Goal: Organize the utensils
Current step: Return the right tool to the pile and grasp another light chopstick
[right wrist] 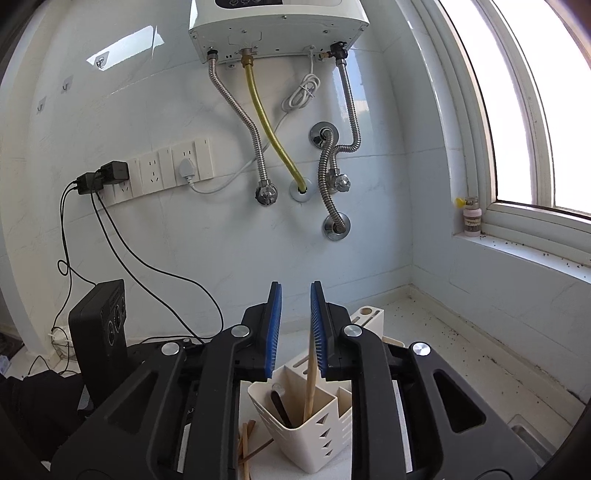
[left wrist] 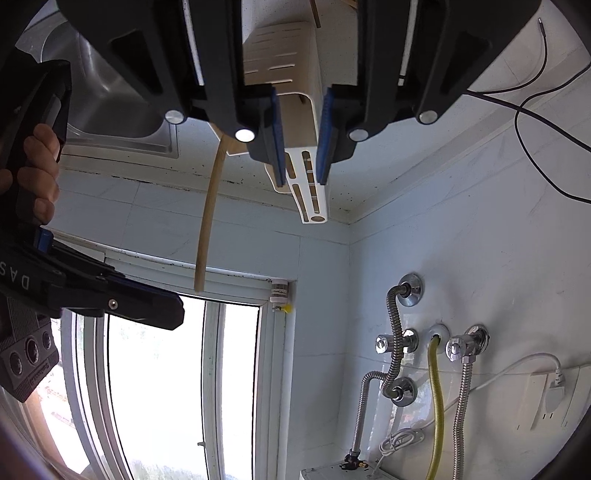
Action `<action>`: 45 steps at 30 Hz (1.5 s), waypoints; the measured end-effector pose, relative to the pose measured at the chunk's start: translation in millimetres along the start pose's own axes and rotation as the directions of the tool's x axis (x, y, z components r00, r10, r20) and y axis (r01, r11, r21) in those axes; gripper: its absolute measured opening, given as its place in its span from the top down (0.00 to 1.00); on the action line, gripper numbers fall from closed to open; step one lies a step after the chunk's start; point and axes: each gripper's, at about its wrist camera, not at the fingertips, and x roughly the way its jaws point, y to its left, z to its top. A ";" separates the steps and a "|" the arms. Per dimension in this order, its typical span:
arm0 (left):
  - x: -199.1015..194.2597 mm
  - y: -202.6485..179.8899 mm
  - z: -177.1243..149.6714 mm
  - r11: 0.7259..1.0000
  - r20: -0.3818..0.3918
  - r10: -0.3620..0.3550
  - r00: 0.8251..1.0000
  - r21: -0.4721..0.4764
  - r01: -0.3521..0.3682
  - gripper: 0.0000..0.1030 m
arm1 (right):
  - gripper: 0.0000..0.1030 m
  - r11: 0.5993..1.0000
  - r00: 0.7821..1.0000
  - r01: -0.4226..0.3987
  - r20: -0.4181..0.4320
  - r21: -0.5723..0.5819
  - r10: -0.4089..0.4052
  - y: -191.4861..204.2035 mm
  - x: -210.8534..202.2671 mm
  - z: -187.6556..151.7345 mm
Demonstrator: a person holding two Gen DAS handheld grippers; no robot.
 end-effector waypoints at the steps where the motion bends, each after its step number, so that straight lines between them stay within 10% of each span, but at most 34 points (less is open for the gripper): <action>1: -2.3 1.7 1.9 1.000 0.004 -0.001 1.000 -0.008 0.001 0.78 | 0.81 1.000 1.000 0.004 0.007 0.004 -0.004 0.4 -3.0 1.3; 13: -76.4 11.0 -0.9 0.997 0.020 0.078 0.997 0.001 -0.079 0.78 | 0.75 1.000 1.000 0.003 -0.014 0.028 -0.002 15.2 -58.6 -15.1; 24: -125.2 -7.5 -82.2 0.998 -0.191 0.052 0.980 0.031 -0.047 0.78 | 0.63 0.994 0.972 0.046 -0.235 0.095 -0.022 31.0 -64.0 -119.0; 36: -140.7 -1.2 -148.1 1.000 -0.387 0.011 0.922 -0.017 -0.019 0.78 | 0.78 1.000 0.816 0.014 -0.577 -0.012 -0.019 58.4 -45.0 -224.4; 45: -133.3 -13.6 -182.5 1.000 -0.486 -0.014 0.874 0.000 0.016 0.78 | 0.78 0.999 0.774 0.040 -0.632 0.001 -0.030 50.2 -41.6 -241.6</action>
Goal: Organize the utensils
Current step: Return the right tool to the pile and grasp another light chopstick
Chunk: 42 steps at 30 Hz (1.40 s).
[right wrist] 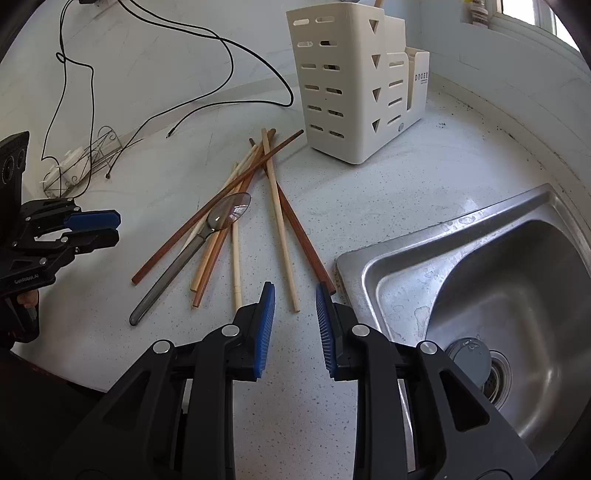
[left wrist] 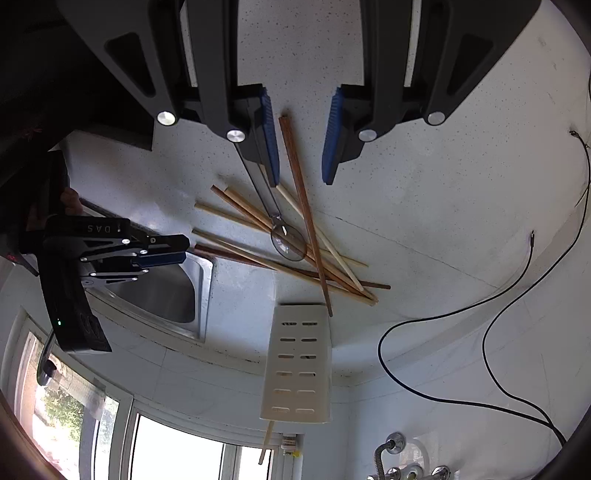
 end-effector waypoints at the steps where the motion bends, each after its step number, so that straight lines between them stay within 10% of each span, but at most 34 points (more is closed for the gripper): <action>1: 2.1 -1.5 -2.8 1.000 -0.009 -0.009 1.000 -0.001 0.009 0.78 | 0.78 1.000 1.000 0.001 -0.002 -0.004 -0.001 -0.3 0.4 -0.2; 32: 27.5 -5.8 -21.2 1.000 -0.104 -0.022 0.994 -0.016 0.020 0.92 | 0.80 0.989 0.997 0.063 -0.033 -0.131 -0.067 15.9 20.0 -3.8; 42: 27.3 -2.1 -20.8 0.997 -0.103 -0.041 0.994 -0.063 0.034 0.93 | 0.96 0.993 0.999 0.016 -0.026 -0.115 -0.019 15.7 19.5 -3.7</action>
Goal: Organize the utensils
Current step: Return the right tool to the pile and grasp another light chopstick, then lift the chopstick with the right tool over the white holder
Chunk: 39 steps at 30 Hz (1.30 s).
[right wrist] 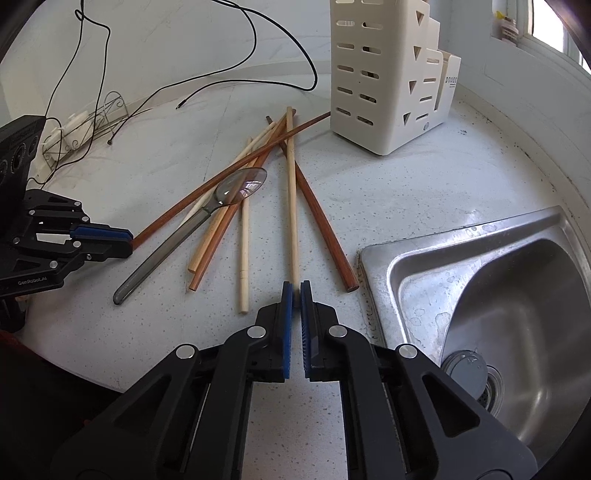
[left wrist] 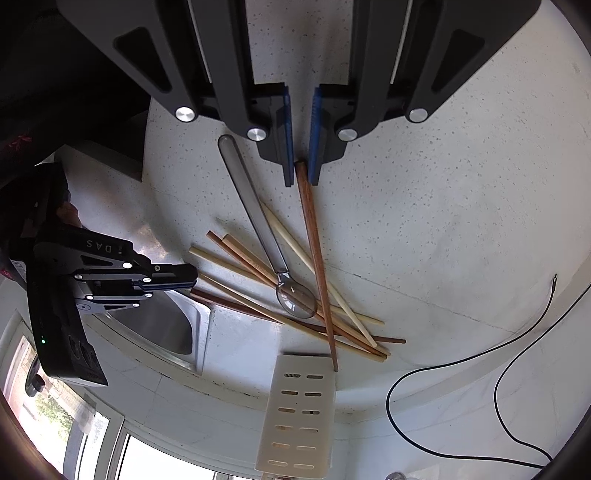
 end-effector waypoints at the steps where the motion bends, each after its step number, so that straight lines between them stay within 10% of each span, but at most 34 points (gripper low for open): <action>1: -1.1 1.0 0.2 1.000 0.002 0.003 1.000 -0.004 -0.003 0.93 | 0.96 1.000 1.000 -0.002 0.003 -0.006 0.002 1.2 -1.0 0.0; 18: -86.7 13.0 47.6 0.994 0.273 0.112 0.955 -0.036 -0.106 0.94 | 0.96 0.987 0.920 -0.084 0.391 0.134 0.025 -24.4 -103.6 36.6; 39: -116.0 8.7 125.2 0.991 0.456 0.135 0.879 -0.077 -0.113 0.94 | 0.97 0.978 0.803 -0.119 0.596 0.170 -0.006 -37.8 -133.9 105.5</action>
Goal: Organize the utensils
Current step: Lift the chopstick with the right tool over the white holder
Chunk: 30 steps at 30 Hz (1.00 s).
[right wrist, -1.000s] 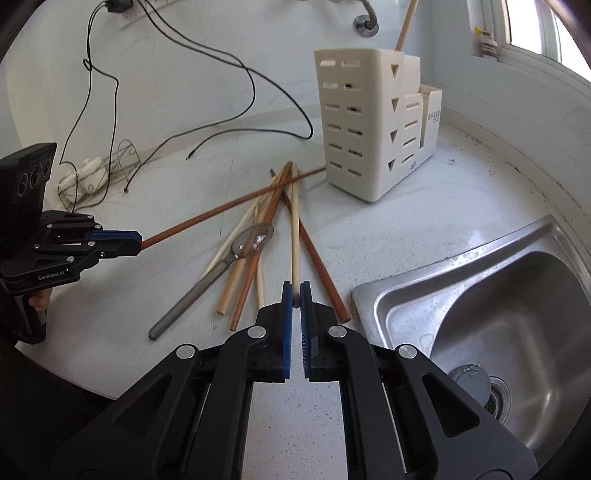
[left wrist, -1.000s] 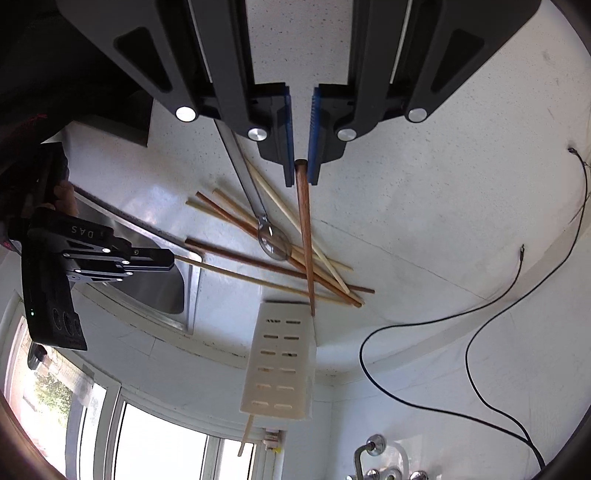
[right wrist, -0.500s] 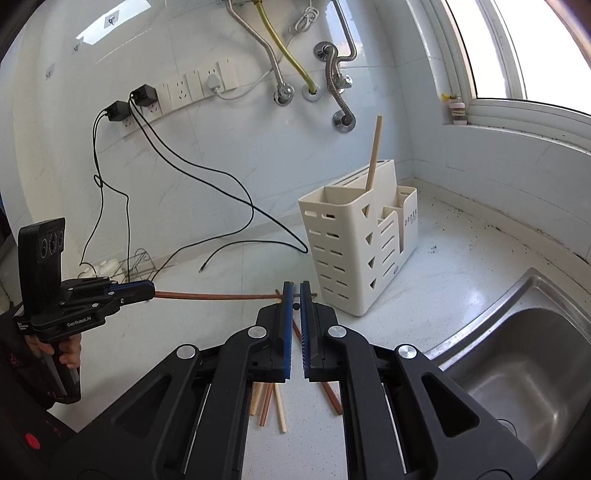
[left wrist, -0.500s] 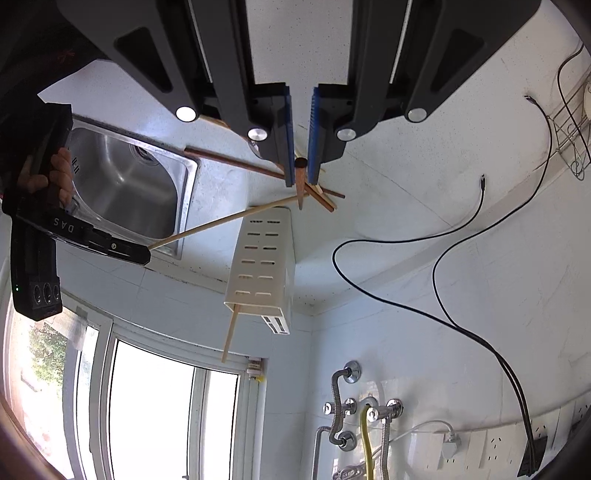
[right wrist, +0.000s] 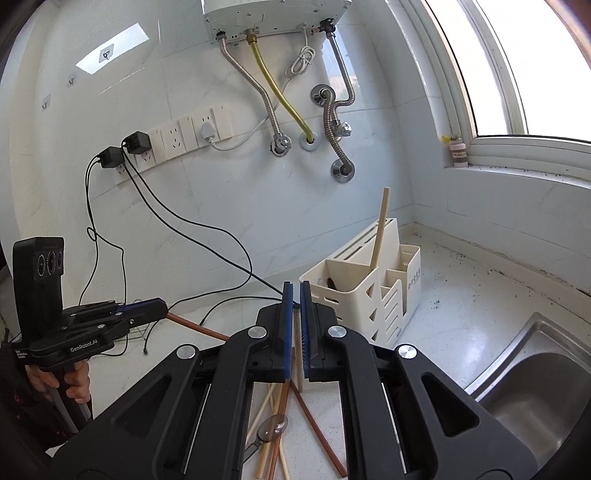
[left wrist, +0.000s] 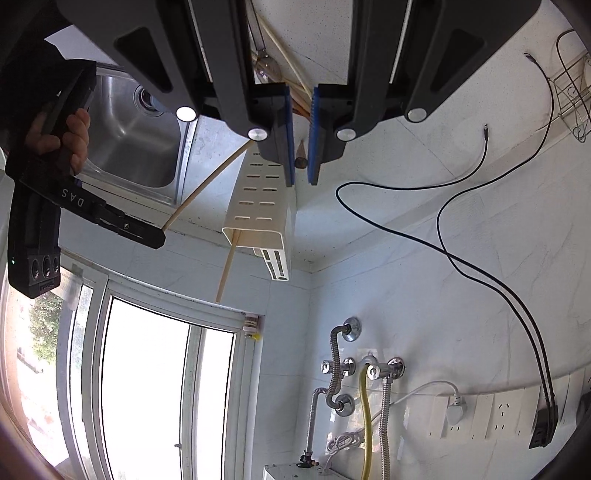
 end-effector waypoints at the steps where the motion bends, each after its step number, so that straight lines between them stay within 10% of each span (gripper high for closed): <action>1: 0.9 -0.8 3.6 1.000 0.010 -0.002 1.000 -0.003 0.002 0.94 | 0.97 1.000 1.000 0.012 0.005 -0.003 -0.012 0.4 1.2 1.9; 30: 1.3 -13.2 91.9 0.994 0.181 -0.105 0.978 0.012 0.105 0.94 | 0.97 0.997 0.981 0.034 0.194 -0.067 -0.021 5.8 -14.5 81.6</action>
